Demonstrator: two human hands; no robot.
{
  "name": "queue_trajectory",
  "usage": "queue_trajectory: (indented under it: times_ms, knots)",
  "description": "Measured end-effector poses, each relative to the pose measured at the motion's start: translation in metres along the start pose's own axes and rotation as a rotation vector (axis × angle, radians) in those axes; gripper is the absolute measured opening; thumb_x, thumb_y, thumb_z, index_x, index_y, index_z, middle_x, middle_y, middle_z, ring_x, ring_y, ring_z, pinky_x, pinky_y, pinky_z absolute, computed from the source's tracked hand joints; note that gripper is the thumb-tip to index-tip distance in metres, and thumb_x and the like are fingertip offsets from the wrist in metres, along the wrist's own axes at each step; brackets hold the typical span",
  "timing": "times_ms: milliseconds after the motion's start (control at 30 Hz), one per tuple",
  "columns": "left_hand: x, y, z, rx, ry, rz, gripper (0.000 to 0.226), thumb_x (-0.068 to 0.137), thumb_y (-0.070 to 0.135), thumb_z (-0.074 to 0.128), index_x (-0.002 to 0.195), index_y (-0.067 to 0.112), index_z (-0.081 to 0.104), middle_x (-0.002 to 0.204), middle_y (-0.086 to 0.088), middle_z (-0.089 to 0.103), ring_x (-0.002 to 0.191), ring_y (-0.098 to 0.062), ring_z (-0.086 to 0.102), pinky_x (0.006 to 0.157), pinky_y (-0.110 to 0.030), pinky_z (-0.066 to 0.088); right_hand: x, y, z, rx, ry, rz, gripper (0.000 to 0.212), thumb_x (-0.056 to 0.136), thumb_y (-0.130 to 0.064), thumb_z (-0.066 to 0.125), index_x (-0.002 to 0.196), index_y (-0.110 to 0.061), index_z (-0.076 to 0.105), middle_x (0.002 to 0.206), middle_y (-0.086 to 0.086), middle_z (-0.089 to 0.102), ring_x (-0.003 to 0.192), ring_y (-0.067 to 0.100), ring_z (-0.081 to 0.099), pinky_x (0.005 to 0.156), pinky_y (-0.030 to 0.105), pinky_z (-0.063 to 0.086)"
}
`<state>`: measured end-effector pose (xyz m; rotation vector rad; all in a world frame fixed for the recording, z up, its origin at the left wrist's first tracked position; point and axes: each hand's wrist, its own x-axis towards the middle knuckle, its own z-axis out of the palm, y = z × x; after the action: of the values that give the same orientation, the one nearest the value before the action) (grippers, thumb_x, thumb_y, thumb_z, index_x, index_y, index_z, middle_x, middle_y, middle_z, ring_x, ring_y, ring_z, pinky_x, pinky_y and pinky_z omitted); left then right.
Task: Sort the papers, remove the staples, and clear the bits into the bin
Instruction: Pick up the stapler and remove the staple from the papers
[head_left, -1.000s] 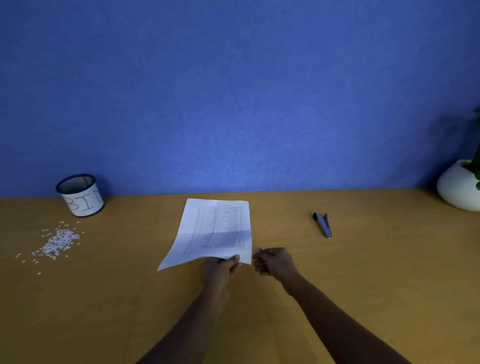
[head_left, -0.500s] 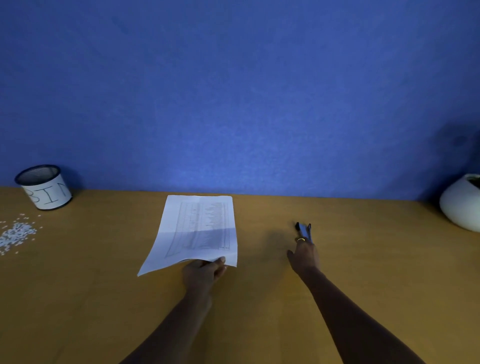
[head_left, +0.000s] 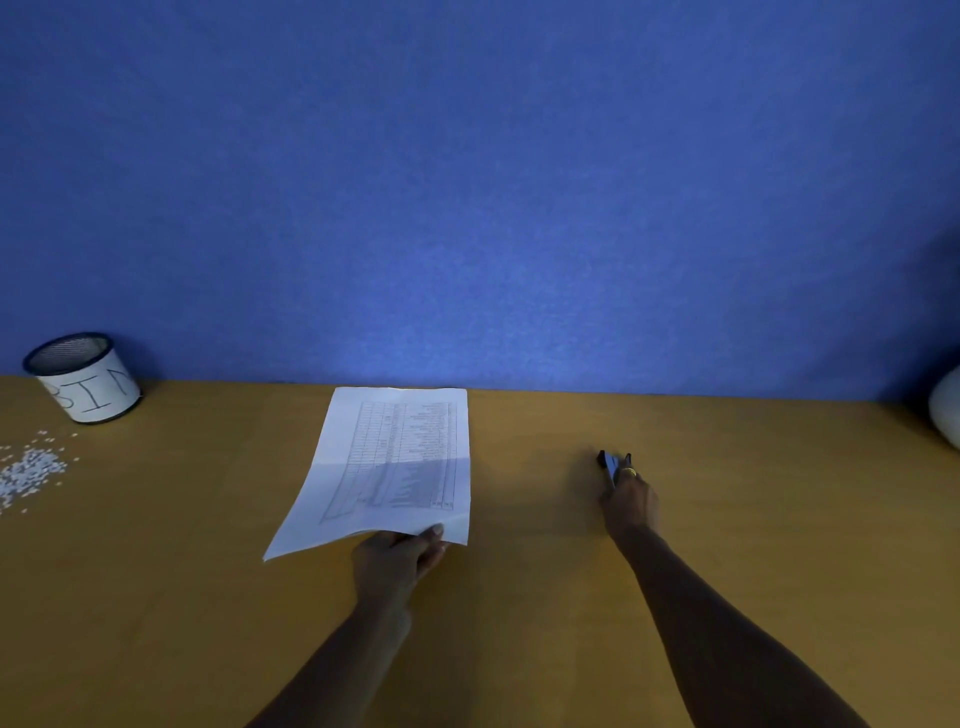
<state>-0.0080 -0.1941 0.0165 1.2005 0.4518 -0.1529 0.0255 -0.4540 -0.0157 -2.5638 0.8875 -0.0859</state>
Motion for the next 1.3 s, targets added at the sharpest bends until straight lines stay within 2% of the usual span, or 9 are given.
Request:
queue_trajectory:
  times_ms: [100, 233, 367, 500, 633, 767, 900, 1100, 1300]
  knots:
    - [-0.001, 0.000, 0.001, -0.005, -0.004, 0.019, 0.031, 0.073, -0.013, 0.067, 0.084, 0.014, 0.058, 0.088, -0.008, 0.063, 0.080, -0.025, 0.064, 0.056, -0.026, 0.057, 0.003, 0.001, 0.004, 0.000, 0.033, 0.019, 0.042, 0.096, -0.005, 0.037, 0.138, -0.004, 0.035, 0.116, 0.021, 0.060, 0.106, 0.034, 0.058, 0.076, 0.038, 0.049]
    - [-0.003, -0.001, 0.002, -0.021, 0.007, 0.011, 0.031, 0.073, -0.014, 0.066, 0.082, 0.014, 0.058, 0.087, -0.008, 0.062, 0.080, -0.025, 0.063, 0.056, -0.026, 0.057, 0.004, -0.004, 0.004, -0.030, 0.062, 0.042, 0.053, 0.092, 0.005, 0.034, 0.143, -0.003, 0.023, 0.116, 0.024, 0.058, 0.106, 0.035, 0.058, 0.081, 0.043, 0.051]
    - [-0.005, -0.001, 0.002, -0.023, 0.011, 0.011, 0.029, 0.073, -0.014, 0.066, 0.083, 0.013, 0.058, 0.087, -0.008, 0.062, 0.079, -0.024, 0.063, 0.056, -0.027, 0.057, -0.001, -0.013, -0.002, -0.048, 0.048, 0.036, 0.037, 0.090, 0.006, 0.043, 0.126, 0.004, 0.042, 0.119, 0.022, 0.059, 0.112, 0.034, 0.056, 0.087, 0.039, 0.049]
    - [-0.006, -0.001, 0.000, -0.030, 0.029, -0.006, 0.026, 0.073, -0.014, 0.067, 0.085, 0.008, 0.060, 0.086, -0.008, 0.063, 0.077, -0.024, 0.063, 0.055, -0.026, 0.057, -0.014, -0.027, -0.004, 0.040, -0.108, 0.067, 0.031, 0.086, -0.004, 0.058, 0.117, 0.003, 0.055, 0.117, 0.019, 0.060, 0.109, 0.032, 0.058, 0.082, 0.035, 0.049]
    - [-0.010, 0.001, -0.001, -0.043, 0.012, 0.002, 0.029, 0.073, -0.015, 0.067, 0.080, 0.012, 0.061, 0.087, -0.007, 0.063, 0.077, -0.023, 0.063, 0.059, -0.028, 0.057, -0.043, -0.041, 0.008, 0.402, -0.281, 0.072, 0.027, 0.080, -0.009, 0.062, 0.106, -0.003, 0.060, 0.088, 0.010, 0.058, 0.077, 0.024, 0.055, 0.052, 0.025, 0.040]
    - [-0.016, 0.003, -0.004, -0.057, -0.003, -0.009, 0.025, 0.073, -0.014, 0.067, 0.083, 0.008, 0.062, 0.086, -0.007, 0.063, 0.077, -0.022, 0.062, 0.058, -0.026, 0.057, -0.088, -0.058, 0.014, 0.903, -0.462, 0.180, 0.011, 0.075, 0.001, 0.054, 0.084, -0.006, 0.051, 0.066, 0.005, 0.046, 0.056, 0.017, 0.042, 0.049, 0.026, 0.033]
    - [-0.021, 0.002, -0.006, -0.042, 0.005, -0.035, 0.021, 0.073, -0.013, 0.068, 0.085, 0.005, 0.064, 0.084, -0.008, 0.064, 0.075, -0.021, 0.063, 0.058, -0.024, 0.057, -0.125, -0.073, 0.012, 1.124, -0.565, 0.155, 0.024, 0.077, 0.004, 0.053, 0.058, -0.008, 0.047, 0.055, 0.007, 0.042, 0.049, 0.016, 0.039, 0.047, 0.026, 0.031]
    - [-0.023, 0.003, -0.011, -0.014, 0.025, -0.049, 0.013, 0.074, -0.011, 0.068, 0.082, -0.002, 0.065, 0.076, -0.010, 0.065, 0.068, -0.022, 0.062, 0.052, -0.019, 0.056, -0.144, -0.082, 0.015, 1.135, -0.442, 0.142, 0.023, 0.080, -0.015, 0.070, 0.063, -0.010, 0.055, 0.052, 0.003, 0.050, 0.040, 0.009, 0.040, 0.038, 0.018, 0.032]
    - [-0.026, 0.001, -0.014, 0.006, 0.010, -0.054, 0.010, 0.072, -0.011, 0.069, 0.080, -0.006, 0.065, 0.076, -0.014, 0.066, 0.066, -0.023, 0.063, 0.052, -0.019, 0.056, -0.150, -0.084, 0.012, 1.143, -0.426, 0.169, 0.018, 0.078, -0.004, 0.070, 0.092, 0.003, 0.060, 0.060, 0.005, 0.054, 0.028, -0.001, 0.044, 0.032, 0.014, 0.034]
